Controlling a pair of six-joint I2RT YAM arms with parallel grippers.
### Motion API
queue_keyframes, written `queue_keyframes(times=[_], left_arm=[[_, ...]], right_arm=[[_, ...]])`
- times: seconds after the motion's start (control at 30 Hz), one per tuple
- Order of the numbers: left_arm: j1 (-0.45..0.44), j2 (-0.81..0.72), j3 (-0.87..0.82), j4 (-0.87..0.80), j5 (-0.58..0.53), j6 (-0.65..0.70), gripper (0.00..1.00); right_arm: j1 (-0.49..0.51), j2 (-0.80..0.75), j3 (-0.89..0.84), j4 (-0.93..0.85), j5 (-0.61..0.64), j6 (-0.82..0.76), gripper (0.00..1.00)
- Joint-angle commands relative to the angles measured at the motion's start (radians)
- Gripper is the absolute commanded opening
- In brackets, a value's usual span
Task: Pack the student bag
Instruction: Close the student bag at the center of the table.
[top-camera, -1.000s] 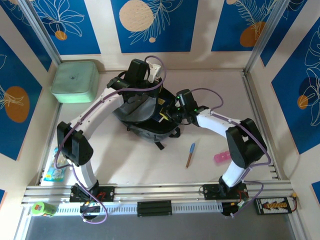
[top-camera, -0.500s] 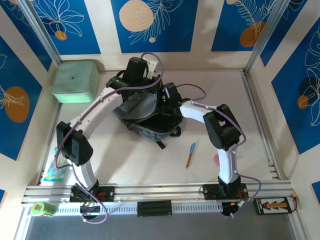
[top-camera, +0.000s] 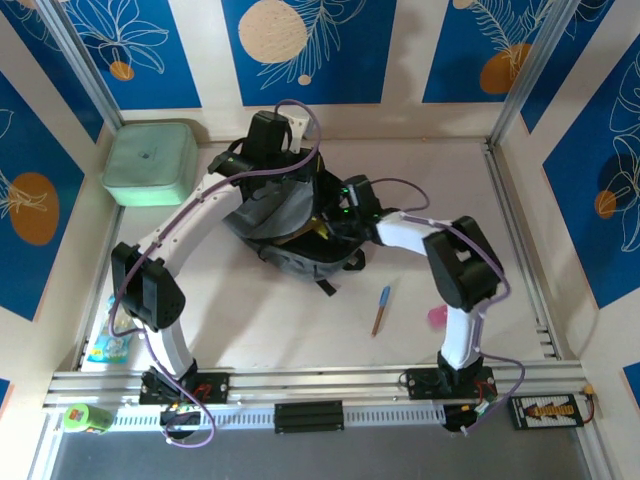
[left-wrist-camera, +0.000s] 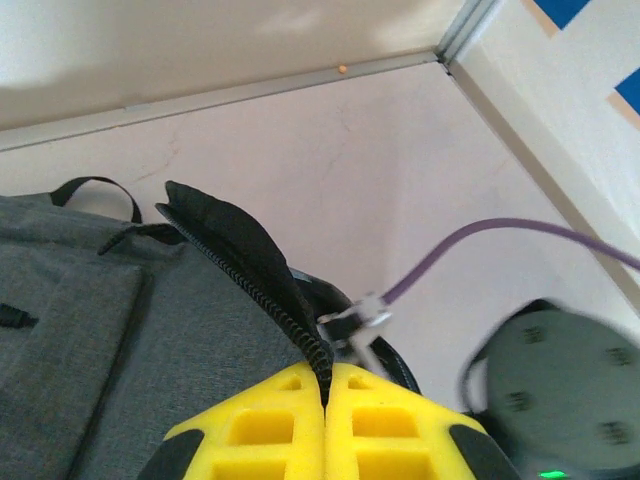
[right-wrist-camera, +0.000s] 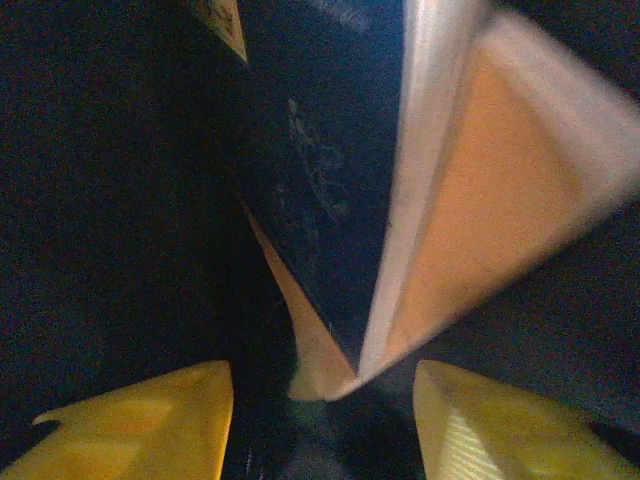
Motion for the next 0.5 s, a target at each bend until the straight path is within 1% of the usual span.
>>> queue_keyframes(times=[0.0,0.1,0.17,0.23,0.3,0.37,0.4,0.47], left_arm=[[0.008,0.018,0.012,0.091,0.123,-0.004,0.05],[0.001,0.04,-0.014,0.112,0.195,-0.018,0.11],[-0.003,0.056,-0.033,0.128,0.236,-0.036,0.18],[-0.004,0.064,-0.055,0.141,0.269,-0.059,0.33],[-0.002,0.056,-0.092,0.151,0.256,-0.083,0.56],[0.008,0.034,-0.136,0.158,0.229,-0.104,0.71],[0.016,0.015,-0.166,0.169,0.217,-0.123,0.77],[0.041,-0.033,-0.247,0.199,0.204,-0.167,0.84]], right_arm=[[-0.056,-0.193,-0.104,-0.057,0.009,-0.063,0.57],[-0.114,-0.353,-0.206,-0.161,0.078,-0.106,0.6],[-0.156,-0.447,-0.25,-0.232,0.122,-0.131,0.63],[-0.188,-0.529,-0.271,-0.296,0.164,-0.165,0.65],[-0.202,-0.601,-0.272,-0.365,0.223,-0.216,0.66],[-0.201,-0.644,-0.258,-0.417,0.274,-0.267,0.67],[-0.2,-0.658,-0.247,-0.437,0.294,-0.291,0.68],[-0.194,-0.67,-0.228,-0.465,0.311,-0.328,0.69]])
